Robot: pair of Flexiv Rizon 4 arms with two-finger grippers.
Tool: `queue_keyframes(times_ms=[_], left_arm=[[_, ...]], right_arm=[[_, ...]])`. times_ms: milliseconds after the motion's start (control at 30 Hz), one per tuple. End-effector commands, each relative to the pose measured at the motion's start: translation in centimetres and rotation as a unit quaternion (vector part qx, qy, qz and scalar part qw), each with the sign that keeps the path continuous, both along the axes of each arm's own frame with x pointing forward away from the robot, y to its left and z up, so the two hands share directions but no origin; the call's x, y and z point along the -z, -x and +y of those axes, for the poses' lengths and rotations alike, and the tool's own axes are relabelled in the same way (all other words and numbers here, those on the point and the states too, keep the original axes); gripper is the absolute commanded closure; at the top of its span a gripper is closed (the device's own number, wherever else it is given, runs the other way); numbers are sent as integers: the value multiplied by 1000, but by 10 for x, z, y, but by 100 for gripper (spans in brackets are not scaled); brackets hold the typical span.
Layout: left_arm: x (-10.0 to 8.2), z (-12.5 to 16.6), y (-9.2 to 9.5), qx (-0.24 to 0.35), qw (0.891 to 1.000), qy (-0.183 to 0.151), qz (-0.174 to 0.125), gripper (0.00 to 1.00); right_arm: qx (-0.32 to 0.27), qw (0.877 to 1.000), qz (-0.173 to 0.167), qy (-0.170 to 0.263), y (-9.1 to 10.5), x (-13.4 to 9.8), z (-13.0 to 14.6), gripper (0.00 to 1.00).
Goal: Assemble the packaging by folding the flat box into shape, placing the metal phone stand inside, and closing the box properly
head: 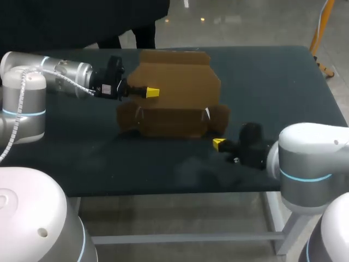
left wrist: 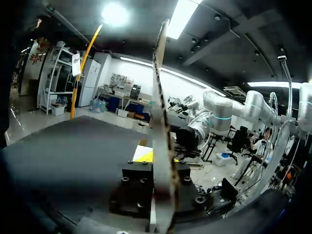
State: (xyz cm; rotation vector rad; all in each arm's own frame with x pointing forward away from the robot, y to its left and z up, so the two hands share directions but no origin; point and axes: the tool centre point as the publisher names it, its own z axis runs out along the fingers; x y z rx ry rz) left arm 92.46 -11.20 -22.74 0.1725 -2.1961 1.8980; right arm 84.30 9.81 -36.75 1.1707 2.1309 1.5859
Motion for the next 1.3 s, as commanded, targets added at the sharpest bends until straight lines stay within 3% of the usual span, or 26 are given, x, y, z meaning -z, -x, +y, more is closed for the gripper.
queue_keyframes(times_ms=[33, 367, 500, 767, 933, 1100, 1300], left_arm=[[3, 0, -1, 2, 1000, 0, 0, 100], [3, 0, -1, 2, 1000, 0, 0, 100], [3, 0, -1, 2, 1000, 0, 0, 100], [3, 0, -1, 2, 1000, 0, 0, 100], [3, 0, -1, 2, 1000, 0, 0, 100], [3, 0, -1, 2, 1000, 0, 0, 100], [3, 0, -1, 2, 1000, 0, 0, 100]], right_arm=[[-100, 993, 7, -57, 7, -3, -16, 100], [-110, 993, 4, -48, 8, -8, -40, 100], [-117, 992, -22, -31, 7, -9, -49, 93], [-103, 993, -59, 24, -2, -8, -63, 97], [-73, 993, -74, 51, -15, -4, -69, 87], [-73, 992, -85, 64, -27, -2, -65, 60], [-74, 990, -94, 75, -42, 0, -62, 54]])
